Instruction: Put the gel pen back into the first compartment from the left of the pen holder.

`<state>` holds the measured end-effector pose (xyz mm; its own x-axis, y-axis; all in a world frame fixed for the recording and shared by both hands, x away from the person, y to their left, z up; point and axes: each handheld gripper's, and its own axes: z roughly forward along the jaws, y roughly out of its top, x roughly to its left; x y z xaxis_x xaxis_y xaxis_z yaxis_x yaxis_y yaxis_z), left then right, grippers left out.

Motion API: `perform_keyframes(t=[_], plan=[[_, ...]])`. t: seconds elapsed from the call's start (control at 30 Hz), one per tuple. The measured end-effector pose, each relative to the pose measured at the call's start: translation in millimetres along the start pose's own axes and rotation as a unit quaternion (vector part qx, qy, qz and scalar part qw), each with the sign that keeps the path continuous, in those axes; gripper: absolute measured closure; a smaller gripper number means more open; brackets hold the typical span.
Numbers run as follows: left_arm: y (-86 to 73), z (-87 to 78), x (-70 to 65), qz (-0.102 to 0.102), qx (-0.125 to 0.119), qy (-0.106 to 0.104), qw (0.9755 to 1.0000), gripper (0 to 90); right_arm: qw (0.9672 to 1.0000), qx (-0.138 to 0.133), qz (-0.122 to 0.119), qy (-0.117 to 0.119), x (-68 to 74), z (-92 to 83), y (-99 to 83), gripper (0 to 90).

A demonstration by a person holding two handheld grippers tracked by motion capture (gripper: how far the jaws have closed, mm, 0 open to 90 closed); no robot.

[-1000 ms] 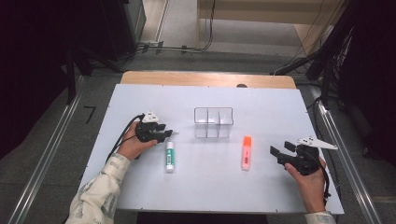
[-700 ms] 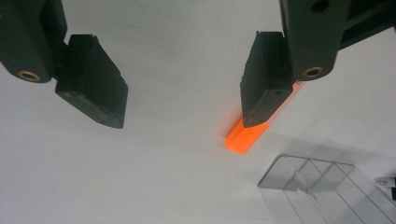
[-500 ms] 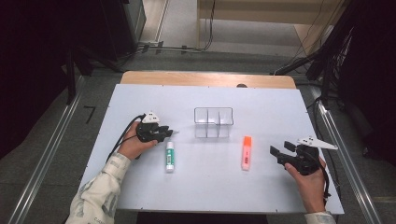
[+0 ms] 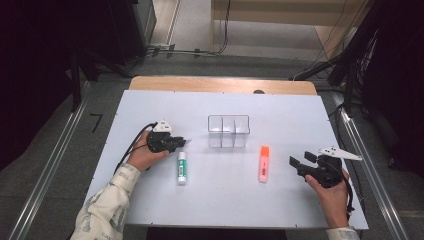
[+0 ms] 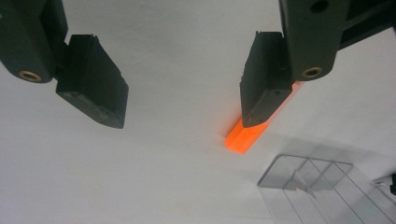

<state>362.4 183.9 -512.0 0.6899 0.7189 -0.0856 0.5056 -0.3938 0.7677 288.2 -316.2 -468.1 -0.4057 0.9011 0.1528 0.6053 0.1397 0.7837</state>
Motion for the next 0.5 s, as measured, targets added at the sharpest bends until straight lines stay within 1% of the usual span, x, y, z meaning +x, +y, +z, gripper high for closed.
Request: perform_keyframes(t=[0.27,0.5], plan=[[0.1,0.6,-0.7,-0.001,0.001,0.003,1.0000,77.8,1.0000,-0.001,-0.001,0.001,0.2,0.4,0.1,31.0],[0.3,0.8,-1.4,0.000,0.002,0.003,1.0000,79.3,1.0000,-0.001,0.000,0.000,0.2,0.0,0.1,31.0]])
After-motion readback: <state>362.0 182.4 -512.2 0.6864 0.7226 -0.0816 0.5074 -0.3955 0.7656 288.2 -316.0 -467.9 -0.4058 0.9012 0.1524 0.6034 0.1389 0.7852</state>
